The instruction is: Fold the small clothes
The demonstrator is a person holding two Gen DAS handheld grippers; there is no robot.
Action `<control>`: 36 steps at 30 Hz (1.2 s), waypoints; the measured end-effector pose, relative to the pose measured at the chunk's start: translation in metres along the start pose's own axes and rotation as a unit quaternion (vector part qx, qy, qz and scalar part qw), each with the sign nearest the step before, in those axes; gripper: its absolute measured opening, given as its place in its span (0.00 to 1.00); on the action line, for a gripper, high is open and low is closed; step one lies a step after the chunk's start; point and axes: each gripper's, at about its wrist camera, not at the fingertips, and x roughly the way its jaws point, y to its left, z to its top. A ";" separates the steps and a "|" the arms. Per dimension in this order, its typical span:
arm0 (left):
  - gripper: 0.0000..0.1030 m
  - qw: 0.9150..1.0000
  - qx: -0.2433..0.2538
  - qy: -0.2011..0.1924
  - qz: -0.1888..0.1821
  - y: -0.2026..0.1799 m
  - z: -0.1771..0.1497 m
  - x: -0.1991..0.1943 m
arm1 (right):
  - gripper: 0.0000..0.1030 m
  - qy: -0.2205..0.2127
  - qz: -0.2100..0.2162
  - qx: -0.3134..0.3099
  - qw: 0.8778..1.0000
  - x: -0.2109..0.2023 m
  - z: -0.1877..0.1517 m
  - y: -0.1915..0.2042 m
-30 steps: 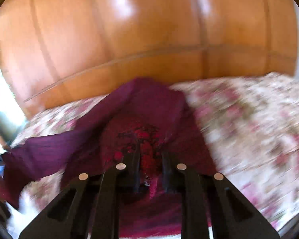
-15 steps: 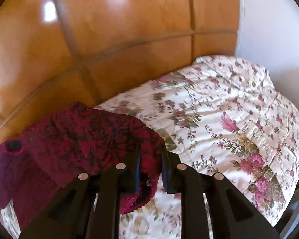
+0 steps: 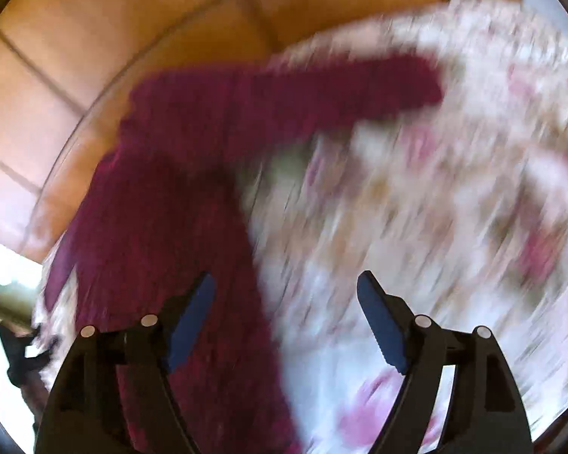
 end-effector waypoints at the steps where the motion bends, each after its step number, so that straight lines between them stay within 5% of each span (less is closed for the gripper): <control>1: 0.79 0.999 -0.009 0.018 -0.028 -0.005 -0.019 0.010 | 0.69 0.008 0.008 -0.003 1.000 0.003 -0.011 0.003; 4: 0.75 0.998 -0.008 0.026 -0.054 -0.019 -0.051 0.030 | 0.60 0.007 0.018 -0.014 1.000 0.002 -0.027 0.012; 5: 0.71 0.998 -0.002 0.022 -0.056 -0.024 -0.055 0.034 | 0.51 0.012 0.024 -0.017 1.000 0.002 -0.031 0.016; 7: 0.25 0.997 0.002 0.039 -0.069 -0.033 -0.055 0.046 | 0.36 0.014 0.018 -0.032 0.999 0.002 -0.035 0.023; 9: 0.18 0.998 0.007 0.039 -0.054 -0.036 -0.046 0.052 | 0.22 0.016 0.011 -0.047 0.999 -0.001 -0.035 0.031; 13: 0.13 0.997 0.041 0.021 -0.058 -0.062 -0.025 0.018 | 0.19 -0.022 0.056 -0.088 0.994 -0.050 -0.036 0.069; 17: 0.13 0.994 0.108 0.001 -0.028 -0.086 -0.009 -0.042 | 0.17 -0.034 0.097 -0.150 0.983 -0.090 -0.059 0.112; 21: 0.13 0.989 0.145 0.014 0.029 -0.070 -0.031 -0.072 | 0.17 0.010 0.101 -0.163 0.981 -0.082 -0.112 0.118; 26: 0.16 0.978 0.138 0.049 0.149 -0.012 -0.057 -0.044 | 0.17 0.077 0.078 -0.131 0.985 -0.043 -0.166 0.099; 28: 0.28 0.976 0.116 0.049 0.178 0.001 -0.062 -0.032 | 0.21 0.075 0.083 -0.108 0.988 -0.045 -0.163 0.088; 33: 0.49 0.980 0.094 -0.024 0.174 -0.013 -0.051 -0.049 | 0.51 -0.024 0.098 -0.011 0.995 -0.072 -0.107 0.041; 36: 0.54 0.979 0.099 -0.064 0.169 -0.023 -0.044 -0.058 | 0.59 -0.097 0.109 0.094 0.985 -0.074 -0.065 -0.010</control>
